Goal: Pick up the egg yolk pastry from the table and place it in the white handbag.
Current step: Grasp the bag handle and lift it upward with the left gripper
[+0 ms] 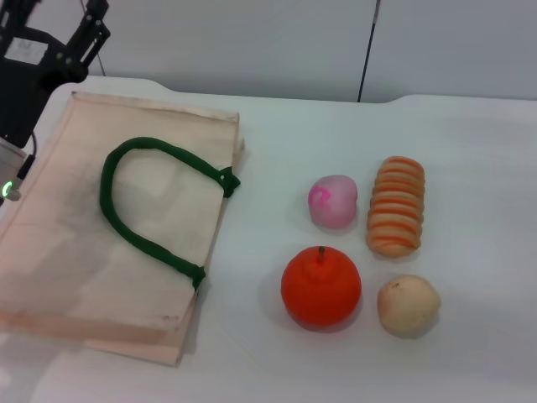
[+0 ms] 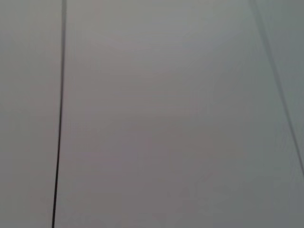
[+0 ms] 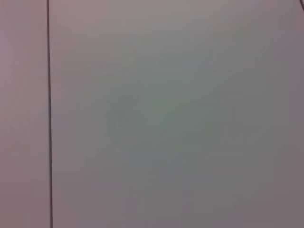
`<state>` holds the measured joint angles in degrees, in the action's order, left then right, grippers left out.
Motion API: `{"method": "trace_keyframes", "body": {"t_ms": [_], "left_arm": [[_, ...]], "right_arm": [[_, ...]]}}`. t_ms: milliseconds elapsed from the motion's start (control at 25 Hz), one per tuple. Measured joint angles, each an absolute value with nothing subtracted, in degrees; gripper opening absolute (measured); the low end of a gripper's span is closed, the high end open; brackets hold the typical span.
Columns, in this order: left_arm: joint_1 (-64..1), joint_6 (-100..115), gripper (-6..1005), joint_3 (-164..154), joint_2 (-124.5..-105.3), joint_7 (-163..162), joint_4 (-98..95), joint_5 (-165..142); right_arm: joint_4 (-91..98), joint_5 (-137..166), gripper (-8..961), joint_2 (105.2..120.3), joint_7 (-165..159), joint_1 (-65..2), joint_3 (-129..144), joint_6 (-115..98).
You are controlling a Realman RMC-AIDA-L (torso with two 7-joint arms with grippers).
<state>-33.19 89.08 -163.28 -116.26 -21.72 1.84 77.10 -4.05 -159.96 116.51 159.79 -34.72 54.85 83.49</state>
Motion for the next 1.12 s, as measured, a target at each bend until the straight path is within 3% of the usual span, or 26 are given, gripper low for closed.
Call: {"method": "trace_keyframes", "body": {"t_ms": [280,760,1120], "left_arm": [[-35.3,84.5,815,-163.9,-115.73,-46.8,8.7,72.2],[-39.2,90.8,813,-163.8,-116.42,-96.6,37.5,50.7],[-46.0,88.9,811,-164.0,-116.14,-116.0,51.6,23.0]], "right_arm": [[-3.2,-158.4,877,115.86,154.4,-34.9,57.9,80.0],[0.5,-155.5,877,115.66,151.8,-34.4,58.2,75.6],[0.5,-155.8,877,115.60,151.9,-34.4,58.1,74.5]]}}
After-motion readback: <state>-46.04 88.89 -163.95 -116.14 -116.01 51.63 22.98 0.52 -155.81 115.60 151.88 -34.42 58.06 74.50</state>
